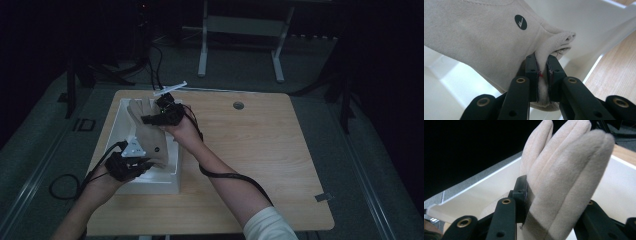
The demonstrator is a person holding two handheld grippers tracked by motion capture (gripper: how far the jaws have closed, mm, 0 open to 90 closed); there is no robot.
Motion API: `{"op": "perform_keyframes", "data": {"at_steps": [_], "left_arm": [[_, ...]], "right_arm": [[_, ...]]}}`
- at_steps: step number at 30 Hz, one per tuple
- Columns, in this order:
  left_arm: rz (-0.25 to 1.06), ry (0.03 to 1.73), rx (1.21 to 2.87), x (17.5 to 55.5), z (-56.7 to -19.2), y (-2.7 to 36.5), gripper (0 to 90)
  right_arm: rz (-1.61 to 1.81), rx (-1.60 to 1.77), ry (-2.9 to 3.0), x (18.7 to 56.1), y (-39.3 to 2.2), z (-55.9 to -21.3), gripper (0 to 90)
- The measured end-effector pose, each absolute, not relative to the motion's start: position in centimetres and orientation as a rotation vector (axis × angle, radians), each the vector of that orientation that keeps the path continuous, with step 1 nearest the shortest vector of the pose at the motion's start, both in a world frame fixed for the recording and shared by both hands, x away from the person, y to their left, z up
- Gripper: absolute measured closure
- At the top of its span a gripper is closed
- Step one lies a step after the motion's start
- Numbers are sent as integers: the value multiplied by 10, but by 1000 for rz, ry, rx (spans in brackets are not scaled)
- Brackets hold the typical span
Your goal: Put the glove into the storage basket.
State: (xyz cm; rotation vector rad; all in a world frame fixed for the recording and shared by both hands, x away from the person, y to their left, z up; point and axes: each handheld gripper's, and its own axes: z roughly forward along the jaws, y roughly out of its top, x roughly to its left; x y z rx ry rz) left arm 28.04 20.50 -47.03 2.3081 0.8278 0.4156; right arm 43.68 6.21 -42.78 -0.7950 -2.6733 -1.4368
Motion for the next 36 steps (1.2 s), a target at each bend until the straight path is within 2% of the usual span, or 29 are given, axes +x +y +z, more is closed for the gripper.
{"op": "perform_keyframes", "data": {"at_steps": [11, 23, 26, 28, 31, 33, 35, 36], "left_arm": [[374, 872, 2300, 278, -496, 207, 827], [347, 879, 2287, 280, -509, 207, 825], [335, 879, 2294, 282, -511, 206, 818], [306, 896, 2305, 284, -513, 205, 776], [322, 923, 2279, 285, -514, 206, 595], [324, 938, 2251, 285, -513, 208, 591], [328, 957, 2229, 286, -511, 210, 513], [322, 967, 2216, 286, -510, 210, 512]], "right_arm": [[-1292, -786, -2736, 439, 68, -451, 644], [-1195, -744, -2818, 438, 68, -458, 634], [-1176, -749, -2820, 440, 69, -458, 594], [-1176, -754, -2828, 440, 70, -458, 510], [-1219, -770, -2833, 441, 68, -456, 413], [-1238, -793, -2847, 443, 65, -453, 363], [-1264, -809, -2838, 445, 61, -451, 345], [-1270, -808, -2837, 445, 59, -450, 345]]}}
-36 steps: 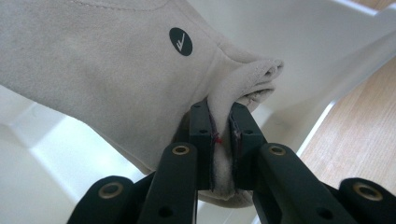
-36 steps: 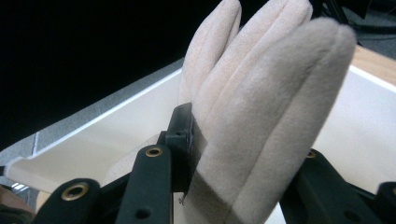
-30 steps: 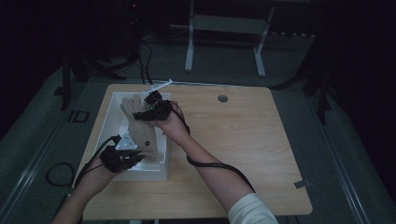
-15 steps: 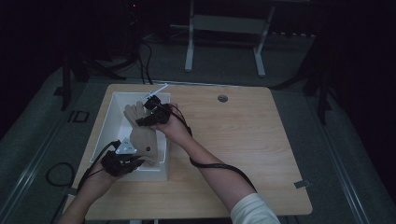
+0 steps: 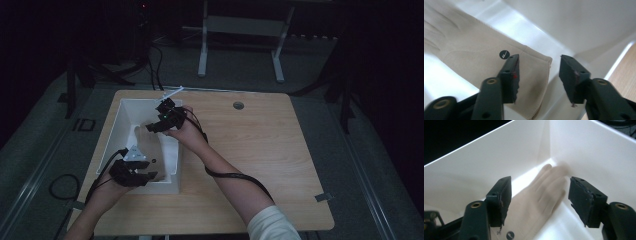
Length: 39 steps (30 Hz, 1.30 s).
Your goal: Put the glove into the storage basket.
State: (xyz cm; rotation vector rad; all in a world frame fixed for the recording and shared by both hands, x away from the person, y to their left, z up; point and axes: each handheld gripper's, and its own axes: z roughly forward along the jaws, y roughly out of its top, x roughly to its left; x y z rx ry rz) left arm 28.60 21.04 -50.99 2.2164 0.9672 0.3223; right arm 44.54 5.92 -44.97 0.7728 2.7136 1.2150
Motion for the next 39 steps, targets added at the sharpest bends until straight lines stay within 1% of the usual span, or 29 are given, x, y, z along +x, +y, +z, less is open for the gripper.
{"op": "perform_keyframes", "data": {"at_steps": [2, 4, 7, 10, 13, 14, 15, 21, 27, 37, 39], "left_arm": [[324, 984, 2194, 286, -508, 210, 462], [337, 1001, 2169, 286, -506, 209, 450], [338, 1012, 2117, 286, -500, 209, 393], [344, 1012, 2048, 285, -491, 210, 323], [345, 1008, 2002, 285, -481, 211, 199], [348, 1002, 1995, 285, -479, 210, 127], [357, 991, 1976, 284, -476, 210, 111], [372, 940, 1946, 281, -459, 200, 101], [344, 875, 1922, 279, -442, 183, 101], [283, 760, 1883, 278, -426, 153, 101], [296, 759, 1884, 278, -425, 148, 101]], "right_arm": [[1237, 770, 2710, 445, 55, -447, 328], [1252, 762, 2725, 445, 51, -446, 313], [1295, 728, 2755, 443, 42, -444, 231], [1327, 717, 2766, 442, 35, -440, 216], [1335, 691, 2763, 439, 28, -434, 208], [1337, 675, 2764, 437, 25, -431, 196], [1339, 670, 2761, 436, 23, -429, 197], [1376, 629, 2743, 427, 6, -413, 190], [1400, 593, 2720, 419, -13, -400, 182], [1423, 578, 2690, 412, -41, -390, 174], [1420, 575, 2681, 411, -46, -388, 174]]}}
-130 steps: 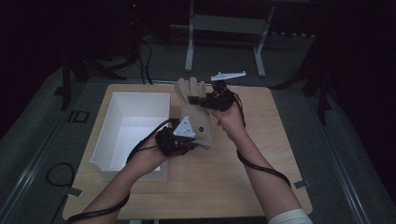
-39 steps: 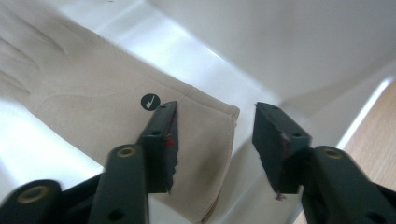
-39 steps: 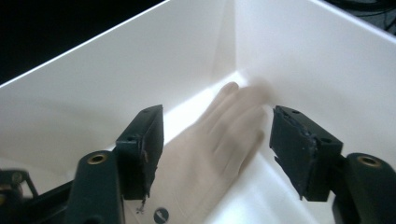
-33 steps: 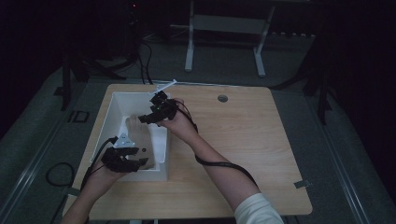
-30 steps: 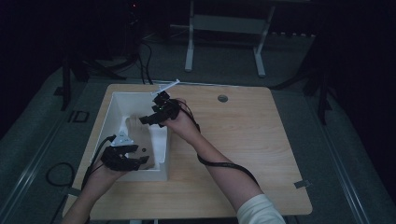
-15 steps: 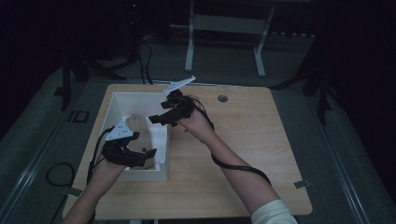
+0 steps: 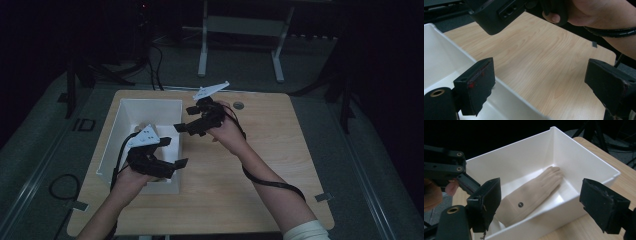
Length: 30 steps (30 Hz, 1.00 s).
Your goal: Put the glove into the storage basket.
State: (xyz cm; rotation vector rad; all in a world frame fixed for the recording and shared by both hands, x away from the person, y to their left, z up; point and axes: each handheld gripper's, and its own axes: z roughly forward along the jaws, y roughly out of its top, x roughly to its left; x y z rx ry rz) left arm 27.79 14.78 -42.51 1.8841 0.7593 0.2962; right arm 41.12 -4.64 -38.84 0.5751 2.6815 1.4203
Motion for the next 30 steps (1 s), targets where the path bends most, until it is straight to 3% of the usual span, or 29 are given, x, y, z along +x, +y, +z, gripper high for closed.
{"op": "perform_keyframes", "data": {"at_steps": [13, 30], "left_arm": [[265, 637, 1886, 272, -428, 113, 101], [185, 515, 1937, 270, -450, 59, 102]], "right_arm": [[1428, 556, 2651, 400, -87, -393, 169], [1372, 595, 2636, 384, -149, -428, 165]]}}
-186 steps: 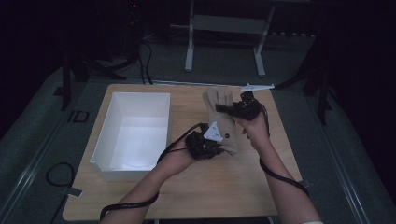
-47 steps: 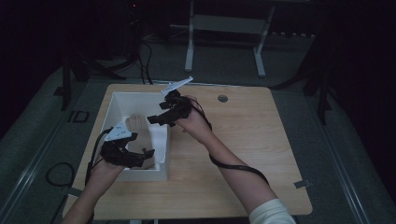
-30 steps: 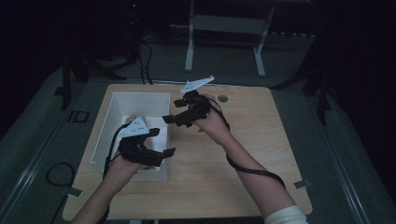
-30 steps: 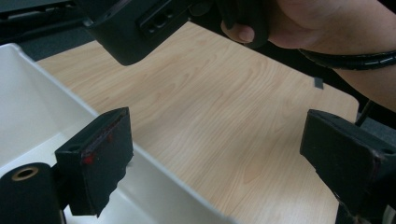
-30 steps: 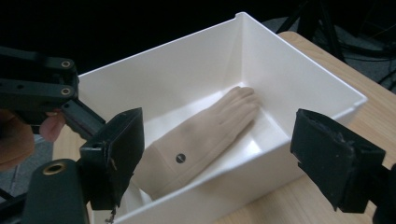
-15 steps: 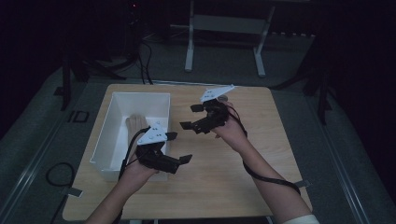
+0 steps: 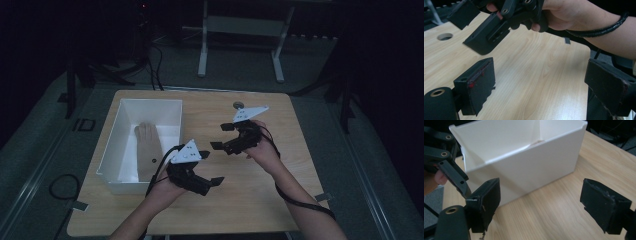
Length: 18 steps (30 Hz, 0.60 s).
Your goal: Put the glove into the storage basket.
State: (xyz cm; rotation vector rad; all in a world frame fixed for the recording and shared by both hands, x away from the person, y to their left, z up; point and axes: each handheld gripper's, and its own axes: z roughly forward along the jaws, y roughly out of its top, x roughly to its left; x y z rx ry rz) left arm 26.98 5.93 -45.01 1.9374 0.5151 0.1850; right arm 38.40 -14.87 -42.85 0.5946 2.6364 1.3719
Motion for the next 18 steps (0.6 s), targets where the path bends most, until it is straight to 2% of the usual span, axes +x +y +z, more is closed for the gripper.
{"op": "perform_keyframes", "data": {"at_steps": [18], "left_arm": [[126, 444, 2005, 272, -500, 20, 104]], "right_arm": [[1355, 619, 2647, 375, -191, -485, 151]]}}
